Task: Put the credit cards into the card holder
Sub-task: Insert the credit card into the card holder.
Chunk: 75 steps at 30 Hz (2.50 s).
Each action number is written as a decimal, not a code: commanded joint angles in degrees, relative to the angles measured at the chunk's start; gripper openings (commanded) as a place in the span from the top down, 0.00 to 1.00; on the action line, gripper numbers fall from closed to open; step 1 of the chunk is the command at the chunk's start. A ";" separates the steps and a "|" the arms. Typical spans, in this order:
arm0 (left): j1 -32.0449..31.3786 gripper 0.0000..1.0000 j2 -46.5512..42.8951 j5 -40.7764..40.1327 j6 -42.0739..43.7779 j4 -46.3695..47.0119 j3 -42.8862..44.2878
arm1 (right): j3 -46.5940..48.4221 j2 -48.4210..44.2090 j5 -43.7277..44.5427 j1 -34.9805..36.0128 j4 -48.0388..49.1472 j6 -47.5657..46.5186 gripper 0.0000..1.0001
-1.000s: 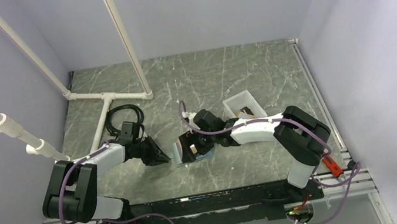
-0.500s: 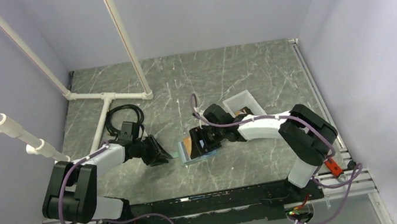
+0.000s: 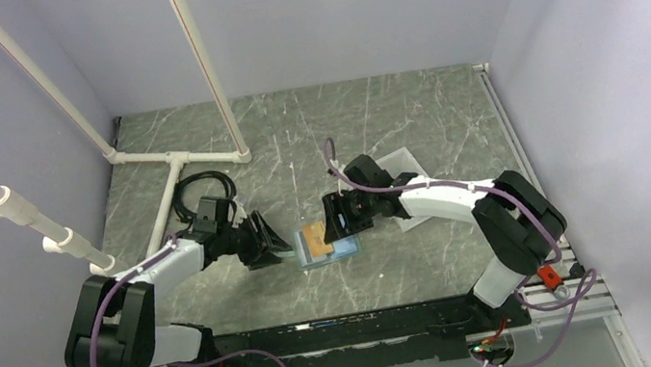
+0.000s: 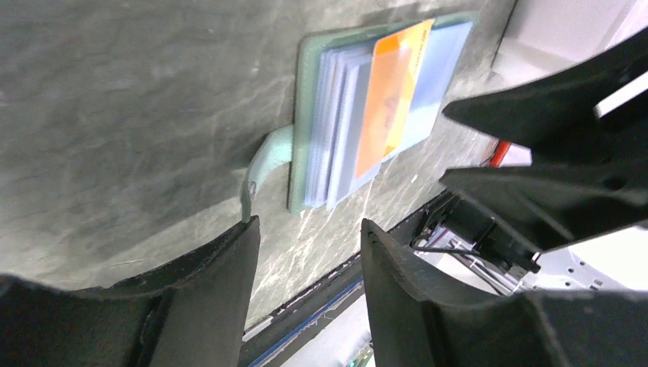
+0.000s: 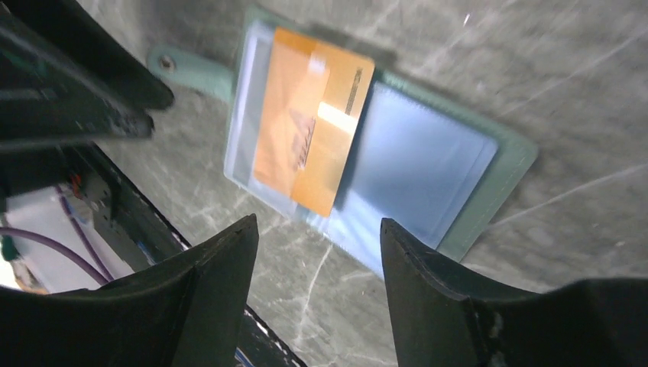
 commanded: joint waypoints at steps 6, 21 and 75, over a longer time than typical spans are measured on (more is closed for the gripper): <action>-4.24 0.47 3.42 -0.47 0.64 3.22 2.62 | 9.80 9.12 -6.60 -4.10 5.72 -0.68 0.44; -4.83 0.75 9.39 -5.11 -0.49 2.02 2.83 | 18.45 20.66 -9.20 -5.40 6.39 -4.99 0.54; -5.68 0.93 4.34 -2.34 -3.44 5.01 0.23 | 17.90 16.91 -17.00 -2.01 2.77 -5.03 0.58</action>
